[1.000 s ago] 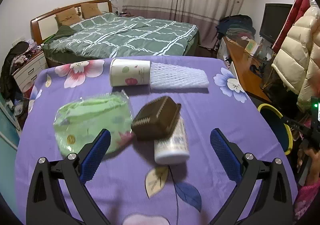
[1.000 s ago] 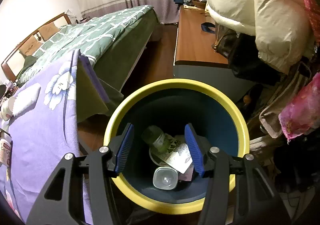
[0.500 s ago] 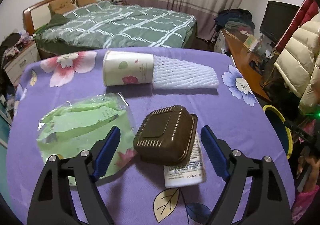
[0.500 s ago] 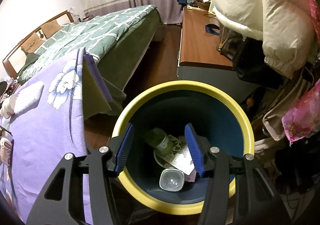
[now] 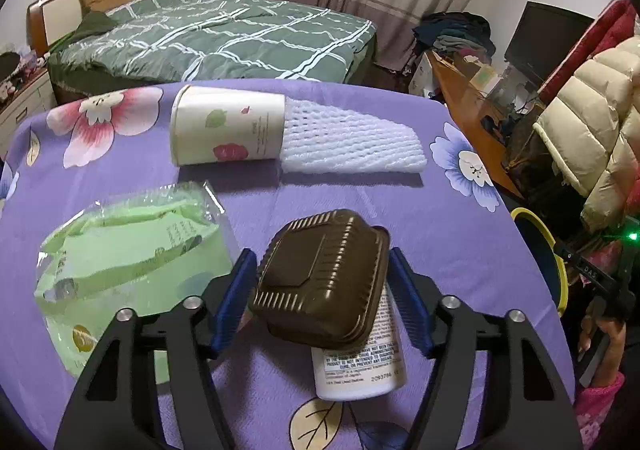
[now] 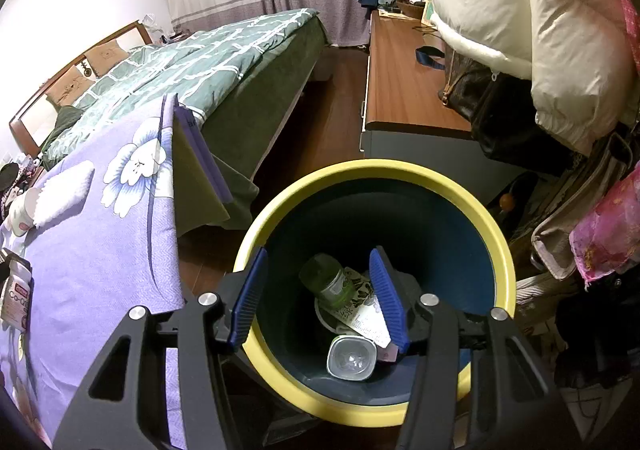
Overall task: Collect trash
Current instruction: 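Grasp the brown ribbed plastic container with the left gripper, then carry the brown container over the bin and open the left gripper, then move both grippers back from the bin over the table, then grasp the green plastic bag with the right gripper, then carry the green bag over the bin and open the right gripper, then grasp the white pill bottle with the left gripper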
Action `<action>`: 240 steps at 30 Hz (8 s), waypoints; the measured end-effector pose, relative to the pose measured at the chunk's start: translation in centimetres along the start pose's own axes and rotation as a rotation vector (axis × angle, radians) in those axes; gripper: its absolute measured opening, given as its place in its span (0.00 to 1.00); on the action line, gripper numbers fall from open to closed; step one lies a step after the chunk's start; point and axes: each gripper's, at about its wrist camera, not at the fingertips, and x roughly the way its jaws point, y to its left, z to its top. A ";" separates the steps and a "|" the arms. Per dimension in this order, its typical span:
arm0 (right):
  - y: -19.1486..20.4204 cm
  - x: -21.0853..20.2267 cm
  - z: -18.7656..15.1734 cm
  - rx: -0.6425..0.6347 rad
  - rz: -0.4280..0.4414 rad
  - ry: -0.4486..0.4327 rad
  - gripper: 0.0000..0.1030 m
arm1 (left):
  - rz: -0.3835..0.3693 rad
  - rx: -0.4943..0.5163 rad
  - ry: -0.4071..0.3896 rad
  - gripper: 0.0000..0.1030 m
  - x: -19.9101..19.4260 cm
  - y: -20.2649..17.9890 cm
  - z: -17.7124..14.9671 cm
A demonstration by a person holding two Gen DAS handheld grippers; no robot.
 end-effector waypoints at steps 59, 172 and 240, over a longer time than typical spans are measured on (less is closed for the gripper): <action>-10.1 -7.0 -2.4 0.069 -0.053 -0.131 0.49 | -0.169 0.400 -0.069 0.27 -0.9 -28.8 1.7; 39.1 -6.4 -1.4 -0.475 0.502 0.016 0.09 | 0.365 -0.219 -0.345 0.95 -21.4 11.8 -7.0; -4.3 -0.2 0.9 0.049 -0.127 0.014 0.50 | 0.148 0.074 -0.004 0.95 -2.0 -3.3 -3.3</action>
